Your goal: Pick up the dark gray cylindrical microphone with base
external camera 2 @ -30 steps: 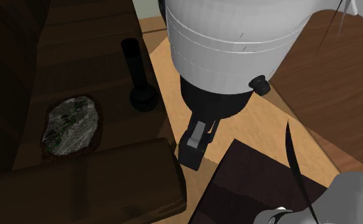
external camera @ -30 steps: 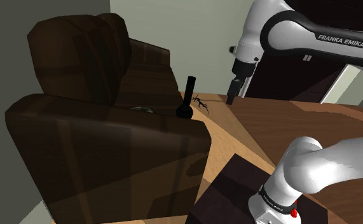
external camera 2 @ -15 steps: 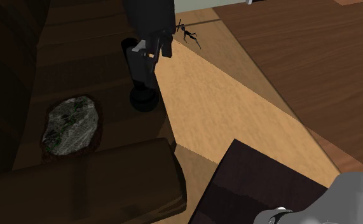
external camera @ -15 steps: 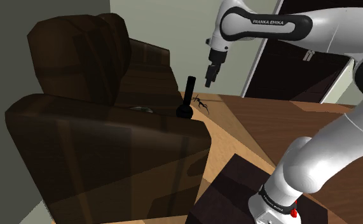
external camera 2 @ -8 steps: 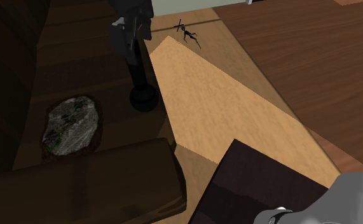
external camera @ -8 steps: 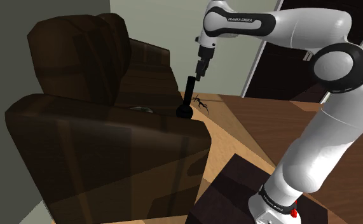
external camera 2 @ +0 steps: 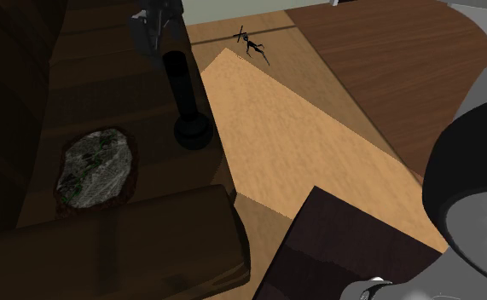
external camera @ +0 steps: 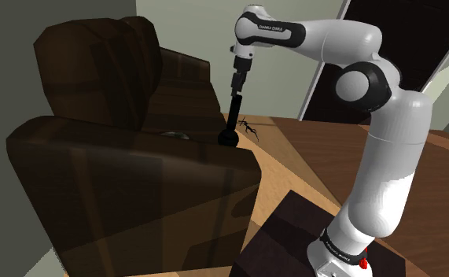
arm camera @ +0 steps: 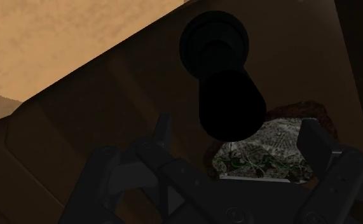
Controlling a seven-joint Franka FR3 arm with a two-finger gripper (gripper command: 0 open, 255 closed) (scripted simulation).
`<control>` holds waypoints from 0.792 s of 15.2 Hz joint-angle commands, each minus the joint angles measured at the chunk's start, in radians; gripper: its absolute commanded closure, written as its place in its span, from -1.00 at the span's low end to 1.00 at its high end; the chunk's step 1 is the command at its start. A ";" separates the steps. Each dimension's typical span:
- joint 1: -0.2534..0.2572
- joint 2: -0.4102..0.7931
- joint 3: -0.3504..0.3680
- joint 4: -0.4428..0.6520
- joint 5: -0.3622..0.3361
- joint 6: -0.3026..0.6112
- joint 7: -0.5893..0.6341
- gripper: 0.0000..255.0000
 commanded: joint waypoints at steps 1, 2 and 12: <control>0.001 -0.001 0.001 -0.028 0.000 0.027 -0.001 -1.00; 0.002 -0.004 0.001 -0.045 0.000 0.041 -0.001 -1.00; 0.003 -0.010 0.001 -0.087 -0.001 0.078 -0.002 1.00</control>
